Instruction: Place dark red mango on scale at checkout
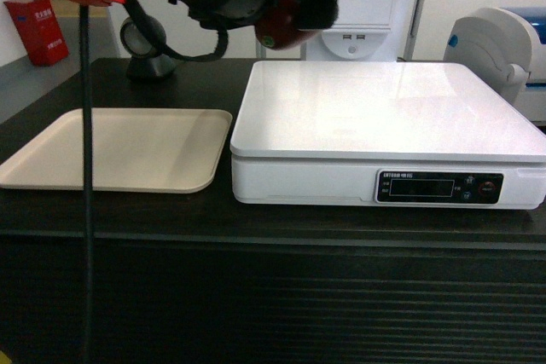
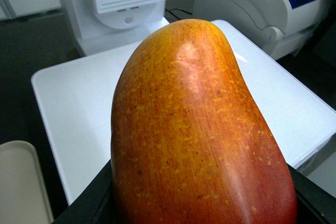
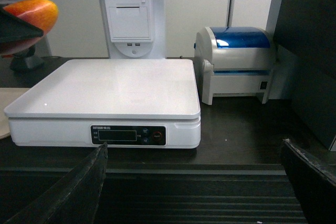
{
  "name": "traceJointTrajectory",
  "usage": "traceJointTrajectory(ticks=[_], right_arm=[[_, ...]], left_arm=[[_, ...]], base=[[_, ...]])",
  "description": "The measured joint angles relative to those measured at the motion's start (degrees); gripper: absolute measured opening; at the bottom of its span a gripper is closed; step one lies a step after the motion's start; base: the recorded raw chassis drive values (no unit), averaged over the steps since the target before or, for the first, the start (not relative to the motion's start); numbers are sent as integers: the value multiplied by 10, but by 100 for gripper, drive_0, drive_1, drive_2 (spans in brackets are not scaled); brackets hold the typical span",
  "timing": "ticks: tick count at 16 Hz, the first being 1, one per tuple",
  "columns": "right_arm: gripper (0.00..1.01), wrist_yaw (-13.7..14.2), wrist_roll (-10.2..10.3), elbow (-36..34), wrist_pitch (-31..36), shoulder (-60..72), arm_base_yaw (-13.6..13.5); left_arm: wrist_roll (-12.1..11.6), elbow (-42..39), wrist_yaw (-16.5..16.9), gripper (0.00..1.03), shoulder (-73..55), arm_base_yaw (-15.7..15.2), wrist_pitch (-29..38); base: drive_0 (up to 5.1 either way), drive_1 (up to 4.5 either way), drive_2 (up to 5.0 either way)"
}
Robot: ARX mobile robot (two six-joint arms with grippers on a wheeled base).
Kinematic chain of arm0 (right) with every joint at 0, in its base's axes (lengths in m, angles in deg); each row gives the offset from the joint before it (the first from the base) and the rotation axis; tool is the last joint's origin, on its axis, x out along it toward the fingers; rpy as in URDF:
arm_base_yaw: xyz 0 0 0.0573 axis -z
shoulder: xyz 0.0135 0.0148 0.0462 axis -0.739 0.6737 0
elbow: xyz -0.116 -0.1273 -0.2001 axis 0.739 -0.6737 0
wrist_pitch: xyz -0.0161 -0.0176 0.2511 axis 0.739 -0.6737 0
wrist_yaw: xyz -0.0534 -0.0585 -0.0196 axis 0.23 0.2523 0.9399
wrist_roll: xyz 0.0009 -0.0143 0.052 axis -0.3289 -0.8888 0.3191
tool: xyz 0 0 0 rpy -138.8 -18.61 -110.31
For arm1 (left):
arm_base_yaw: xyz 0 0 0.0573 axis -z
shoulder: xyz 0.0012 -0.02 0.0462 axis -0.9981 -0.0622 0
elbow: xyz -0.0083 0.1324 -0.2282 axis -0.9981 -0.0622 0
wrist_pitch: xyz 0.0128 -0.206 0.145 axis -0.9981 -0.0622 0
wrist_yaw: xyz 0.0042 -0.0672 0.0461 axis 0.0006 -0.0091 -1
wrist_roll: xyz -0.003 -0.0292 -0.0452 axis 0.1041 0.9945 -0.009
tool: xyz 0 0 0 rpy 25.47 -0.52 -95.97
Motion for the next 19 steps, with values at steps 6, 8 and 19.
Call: traceJointTrajectory(ticks=[6, 8, 19], right_arm=[[98, 0, 0, 0, 0, 0, 0], [98, 0, 0, 0, 0, 0, 0], [98, 0, 0, 0, 0, 0, 0]], left_arm=[[17, 103, -21, 62, -89, 93, -29], [37, 146, -22, 62, -140, 110, -53], [214, 415, -83, 62, -319, 112, -224]], base=[[0, 0, 0], [0, 0, 0], [0, 0, 0]])
